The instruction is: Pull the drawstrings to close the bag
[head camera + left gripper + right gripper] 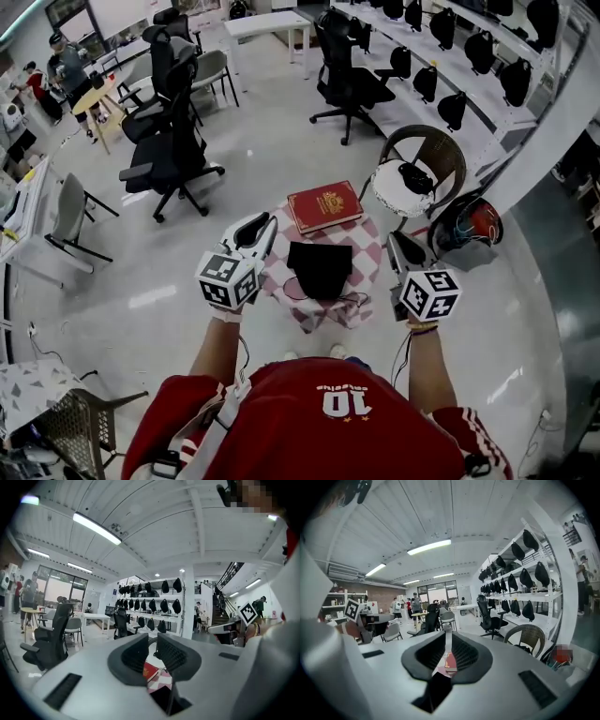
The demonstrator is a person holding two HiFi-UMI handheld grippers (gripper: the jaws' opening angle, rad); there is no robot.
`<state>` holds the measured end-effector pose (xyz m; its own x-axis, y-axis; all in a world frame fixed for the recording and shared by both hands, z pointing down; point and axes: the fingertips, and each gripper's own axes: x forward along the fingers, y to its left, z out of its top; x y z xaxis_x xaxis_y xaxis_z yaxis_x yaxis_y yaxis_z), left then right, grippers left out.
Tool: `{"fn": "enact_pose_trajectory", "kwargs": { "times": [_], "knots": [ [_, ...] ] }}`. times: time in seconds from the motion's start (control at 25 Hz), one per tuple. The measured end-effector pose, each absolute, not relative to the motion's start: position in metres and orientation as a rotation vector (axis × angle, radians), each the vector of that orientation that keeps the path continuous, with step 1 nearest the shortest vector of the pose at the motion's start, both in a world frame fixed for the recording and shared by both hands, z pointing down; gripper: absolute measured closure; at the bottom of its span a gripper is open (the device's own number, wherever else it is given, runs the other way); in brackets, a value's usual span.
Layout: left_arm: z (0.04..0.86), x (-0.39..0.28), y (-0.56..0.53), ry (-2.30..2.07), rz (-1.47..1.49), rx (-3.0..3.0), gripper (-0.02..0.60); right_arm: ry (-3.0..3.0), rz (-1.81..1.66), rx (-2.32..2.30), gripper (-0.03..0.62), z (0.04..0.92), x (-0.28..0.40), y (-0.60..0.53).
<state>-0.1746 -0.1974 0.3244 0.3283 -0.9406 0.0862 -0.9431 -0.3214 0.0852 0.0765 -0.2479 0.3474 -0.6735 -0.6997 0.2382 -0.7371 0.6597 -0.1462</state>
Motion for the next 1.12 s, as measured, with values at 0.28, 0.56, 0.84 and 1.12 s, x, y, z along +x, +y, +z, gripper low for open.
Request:
{"fn": "enact_pose_trajectory", "kwargs": {
  "times": [0.28,0.56,0.84,1.12],
  "knots": [
    [0.305,-0.151,-0.196,-1.822,-0.018,2.480,0.565,-2.786,0.286,1.160,0.564,0.327,0.075,-0.252],
    [0.301,-0.148,-0.193,-1.879,-0.015,2.450,0.574,-2.819,0.228,1.187,0.579,0.315,0.080,-0.259],
    [0.299,-0.150,-0.189,-1.894,-0.021,2.434,0.574,-2.843,0.174,1.199,0.579,0.305,0.083,-0.259],
    [0.294,-0.151,-0.189,-1.914,-0.020,2.418,0.574,-2.844,0.151,1.205,0.579,0.298,0.086,-0.259]
  ]
}}
